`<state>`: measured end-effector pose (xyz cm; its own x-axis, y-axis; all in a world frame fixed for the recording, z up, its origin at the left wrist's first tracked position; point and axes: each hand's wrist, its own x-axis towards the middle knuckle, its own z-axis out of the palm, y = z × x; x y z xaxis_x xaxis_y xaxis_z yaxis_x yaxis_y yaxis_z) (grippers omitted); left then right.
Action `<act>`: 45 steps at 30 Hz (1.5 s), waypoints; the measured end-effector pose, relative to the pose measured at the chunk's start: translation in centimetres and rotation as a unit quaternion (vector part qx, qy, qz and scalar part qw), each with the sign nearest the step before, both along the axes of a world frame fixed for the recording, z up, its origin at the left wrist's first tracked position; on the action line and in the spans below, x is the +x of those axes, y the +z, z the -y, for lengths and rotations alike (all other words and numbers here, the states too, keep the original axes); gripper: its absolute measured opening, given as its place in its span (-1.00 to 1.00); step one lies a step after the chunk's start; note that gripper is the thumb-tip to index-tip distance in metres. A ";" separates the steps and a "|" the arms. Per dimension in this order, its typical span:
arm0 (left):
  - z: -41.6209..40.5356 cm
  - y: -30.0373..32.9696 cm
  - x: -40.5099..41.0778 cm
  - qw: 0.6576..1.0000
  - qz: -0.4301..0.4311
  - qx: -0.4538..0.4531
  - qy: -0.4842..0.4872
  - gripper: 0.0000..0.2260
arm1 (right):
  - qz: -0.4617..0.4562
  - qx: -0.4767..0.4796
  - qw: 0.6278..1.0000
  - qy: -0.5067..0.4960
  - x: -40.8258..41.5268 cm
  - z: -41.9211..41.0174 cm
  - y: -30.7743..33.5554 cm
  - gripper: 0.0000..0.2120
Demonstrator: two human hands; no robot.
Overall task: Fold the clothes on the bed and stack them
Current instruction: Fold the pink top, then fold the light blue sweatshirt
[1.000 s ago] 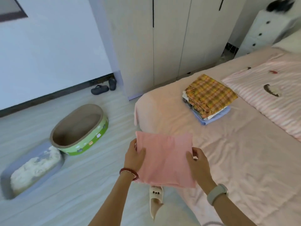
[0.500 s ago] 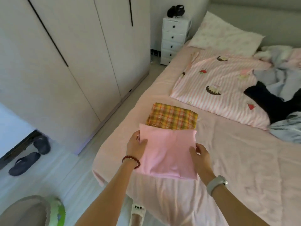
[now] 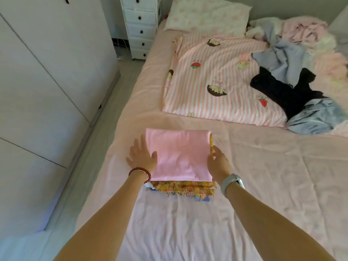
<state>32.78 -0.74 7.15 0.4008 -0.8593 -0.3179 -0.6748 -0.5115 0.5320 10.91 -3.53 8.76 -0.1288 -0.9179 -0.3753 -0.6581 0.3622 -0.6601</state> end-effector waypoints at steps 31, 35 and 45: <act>7.1 3.2 -30.2 0.925 0.055 0.051 -0.372 -0.54 | -0.183 0.067 0.980 0.042 -28.1 -2.5 2.0 -0.59; 10.3 -1.0 -39.6 0.924 0.034 0.108 -0.366 -0.50 | -0.202 0.051 0.978 0.021 -37.8 3.4 0.0 -0.60; 15.8 -17.6 -54.0 0.908 0.131 0.248 -0.310 -0.06 | -0.194 -0.040 0.979 0.040 -53.6 19.0 -10.3 -0.50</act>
